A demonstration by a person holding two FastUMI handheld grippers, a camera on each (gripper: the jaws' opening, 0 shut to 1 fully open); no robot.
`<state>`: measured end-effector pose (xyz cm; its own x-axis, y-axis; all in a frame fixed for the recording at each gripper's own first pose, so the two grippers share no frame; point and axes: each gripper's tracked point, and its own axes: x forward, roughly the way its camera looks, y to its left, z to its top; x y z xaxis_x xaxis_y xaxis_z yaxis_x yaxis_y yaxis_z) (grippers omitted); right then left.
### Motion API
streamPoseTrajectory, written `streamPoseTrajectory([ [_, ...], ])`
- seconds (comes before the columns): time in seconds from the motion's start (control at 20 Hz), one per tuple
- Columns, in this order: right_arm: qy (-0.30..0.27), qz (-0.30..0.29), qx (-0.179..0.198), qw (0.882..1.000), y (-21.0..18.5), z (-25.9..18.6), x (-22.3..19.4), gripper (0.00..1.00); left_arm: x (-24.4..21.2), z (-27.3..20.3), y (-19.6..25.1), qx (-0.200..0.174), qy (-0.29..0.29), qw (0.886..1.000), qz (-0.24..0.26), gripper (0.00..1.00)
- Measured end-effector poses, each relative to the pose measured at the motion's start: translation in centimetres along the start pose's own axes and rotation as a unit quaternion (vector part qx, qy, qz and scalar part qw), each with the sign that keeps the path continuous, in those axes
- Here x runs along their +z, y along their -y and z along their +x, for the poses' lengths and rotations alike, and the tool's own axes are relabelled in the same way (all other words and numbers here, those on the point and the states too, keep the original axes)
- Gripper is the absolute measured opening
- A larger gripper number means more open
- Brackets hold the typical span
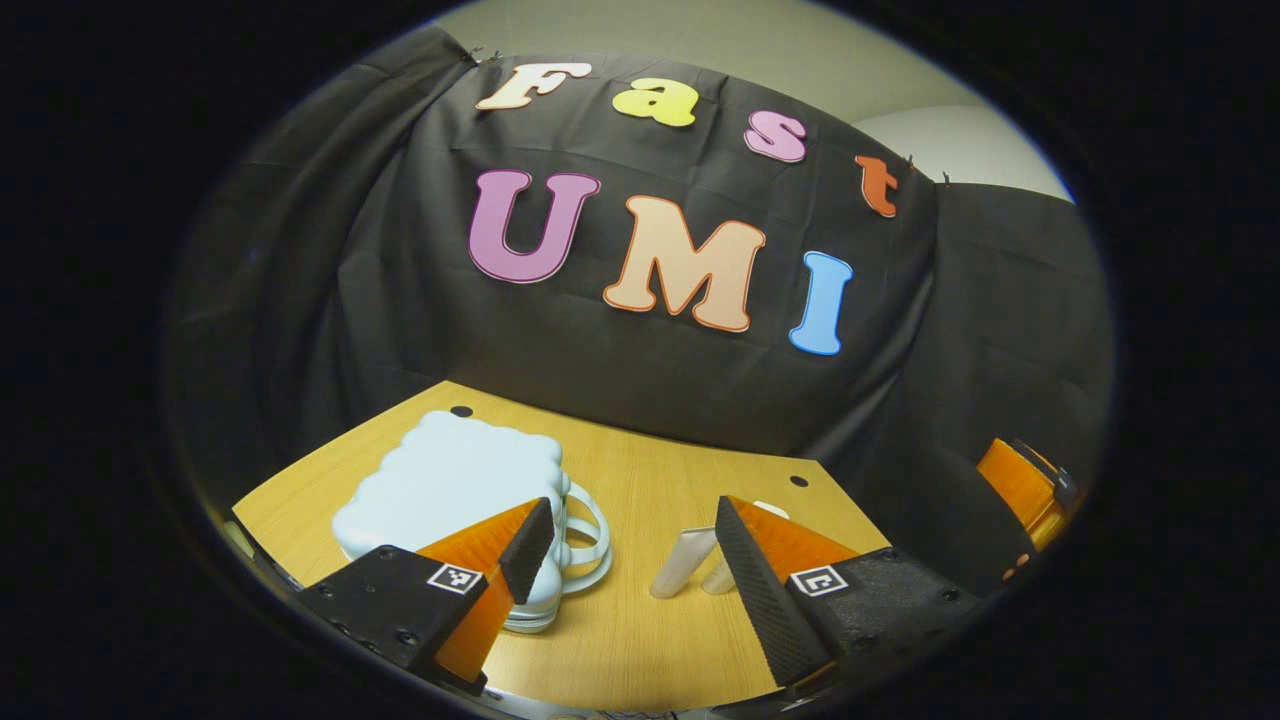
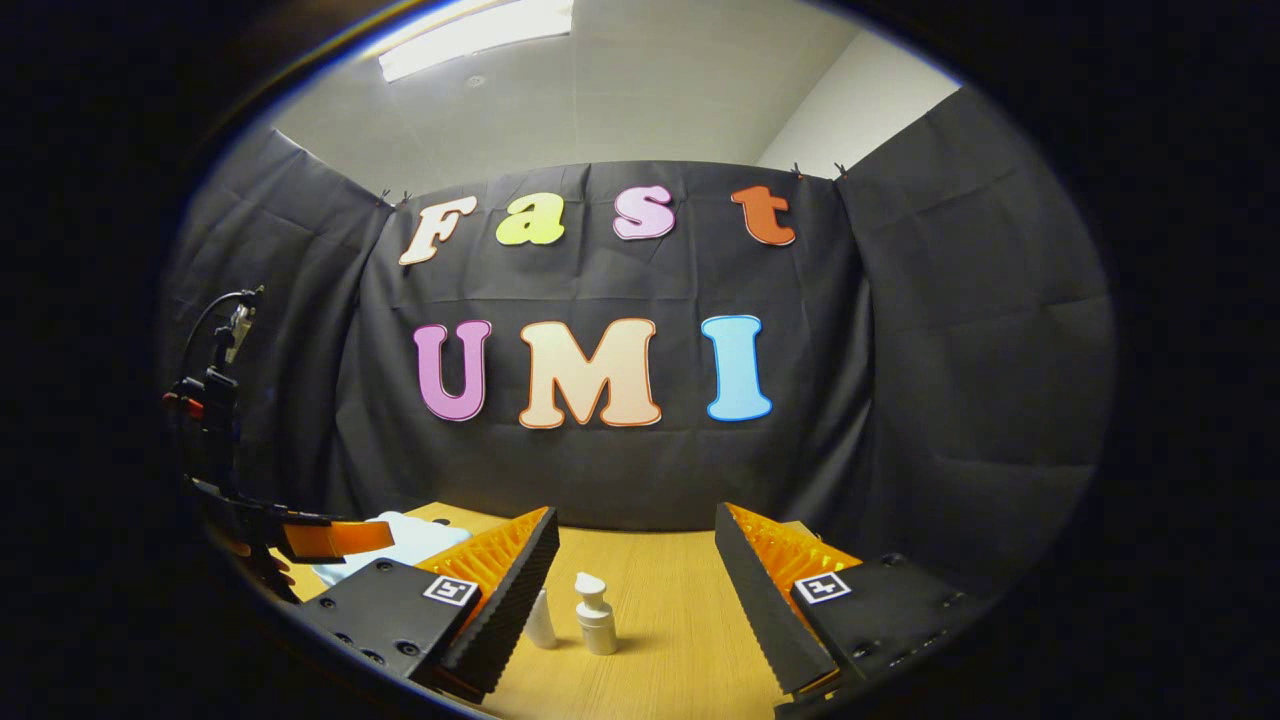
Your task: First open the suitcase, pack the skin care products into it, and then close the suitcase.
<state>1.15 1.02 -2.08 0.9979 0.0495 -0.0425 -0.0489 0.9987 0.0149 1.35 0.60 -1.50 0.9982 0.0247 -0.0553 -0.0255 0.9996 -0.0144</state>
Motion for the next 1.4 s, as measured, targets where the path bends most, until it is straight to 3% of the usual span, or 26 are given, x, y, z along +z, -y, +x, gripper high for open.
streamPoseTrajectory([
  [0.35,-0.020,0.009,0.005,1.000,0.1,0.2,-1.7,0.98,-1.2,3.6,-0.5,-0.008,-0.055,0.998,-0.026,0.95],
  [0.55,-0.035,0.020,0.001,0.999,0.7,0.0,-2.9,0.98,-1.7,6.9,-0.7,-0.008,-0.089,0.996,0.001,0.95],
  [0.8,-0.048,0.027,0.003,0.998,0.8,-0.2,-3.8,0.98,-4.0,10.9,-0.2,-0.027,-0.164,0.986,0.006,0.95],
  [1.0,-0.054,0.033,0.013,0.998,0.3,-0.5,-4.2,0.98,-5.0,13.7,-1.2,-0.006,-0.203,0.979,-0.011,0.95],
  [1.1,-0.056,0.032,0.017,0.998,0.2,-0.5,-4.3,0.98,-6.0,14.8,-1.5,-0.004,-0.231,0.973,-0.016,0.92],
  [1.15,-0.057,0.033,0.018,0.998,0.3,-0.7,-4.5,0.98,-6.8,15.4,-1.5,-0.003,-0.248,0.969,-0.020,0.95],
  [1.4,-0.051,0.054,0.030,0.997,-0.3,-0.9,-3.8,0.99,-11.0,17.5,-2.4,0.018,-0.344,0.938,-0.025,0.95],
])
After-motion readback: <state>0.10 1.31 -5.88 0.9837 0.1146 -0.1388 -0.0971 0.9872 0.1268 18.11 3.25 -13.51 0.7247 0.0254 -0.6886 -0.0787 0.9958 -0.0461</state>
